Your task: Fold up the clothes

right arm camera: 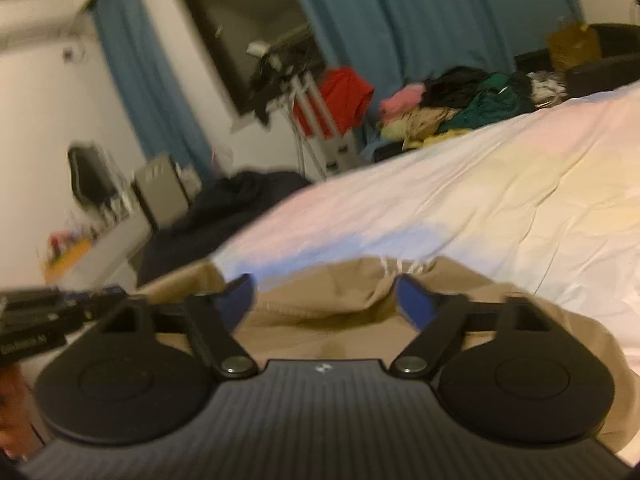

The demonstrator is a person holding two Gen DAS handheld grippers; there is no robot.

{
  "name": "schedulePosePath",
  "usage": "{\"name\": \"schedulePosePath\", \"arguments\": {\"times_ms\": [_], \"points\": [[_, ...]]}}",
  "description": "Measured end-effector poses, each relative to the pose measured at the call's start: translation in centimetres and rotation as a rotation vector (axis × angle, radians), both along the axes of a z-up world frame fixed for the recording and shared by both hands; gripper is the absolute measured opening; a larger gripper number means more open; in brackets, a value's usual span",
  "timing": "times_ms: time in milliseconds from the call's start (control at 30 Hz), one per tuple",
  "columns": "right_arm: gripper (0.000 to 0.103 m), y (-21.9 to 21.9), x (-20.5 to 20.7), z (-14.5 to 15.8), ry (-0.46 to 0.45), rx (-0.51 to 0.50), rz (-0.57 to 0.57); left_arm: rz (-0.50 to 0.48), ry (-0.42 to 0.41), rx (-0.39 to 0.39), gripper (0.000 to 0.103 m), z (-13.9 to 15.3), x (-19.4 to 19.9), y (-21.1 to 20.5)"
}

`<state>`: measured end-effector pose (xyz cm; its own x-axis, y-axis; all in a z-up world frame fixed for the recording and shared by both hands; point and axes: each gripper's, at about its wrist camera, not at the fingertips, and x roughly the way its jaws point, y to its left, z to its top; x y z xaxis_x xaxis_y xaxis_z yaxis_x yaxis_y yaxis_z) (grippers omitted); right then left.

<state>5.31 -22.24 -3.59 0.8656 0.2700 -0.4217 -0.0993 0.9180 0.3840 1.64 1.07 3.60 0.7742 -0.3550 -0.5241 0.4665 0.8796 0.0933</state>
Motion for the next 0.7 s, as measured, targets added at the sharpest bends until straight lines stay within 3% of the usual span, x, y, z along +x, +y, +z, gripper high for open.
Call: {"name": "schedulePosePath", "arguments": {"times_ms": [133,267,367,467,600,700], "points": [[0.071,1.6,1.5,-2.9,0.069,-0.101,0.014,0.016,0.040,0.018,0.012,-3.4,0.7,0.9],[0.070,2.3,2.5,-4.6,0.084,-0.136,0.045,0.009,0.052,0.136,0.014,-6.7,1.6,1.1],[0.070,2.6,3.3,-5.4,0.081,-0.161,0.069,-0.029,0.055,0.162,0.020,-7.7,1.8,1.1],[0.070,2.7,3.6,-6.1,0.084,-0.177,0.060,-0.082,0.002,0.180,0.040,-8.0,1.4,0.9],[0.070,1.7,4.1,-6.2,0.086,-0.149,0.022,-0.174,-0.038,0.228,0.043,-8.9,1.0,-0.5],[0.070,1.0,4.3,-6.0,0.080,-0.112,-0.004,-0.224,-0.048,0.334,0.046,-10.7,1.2,-2.4]]}}
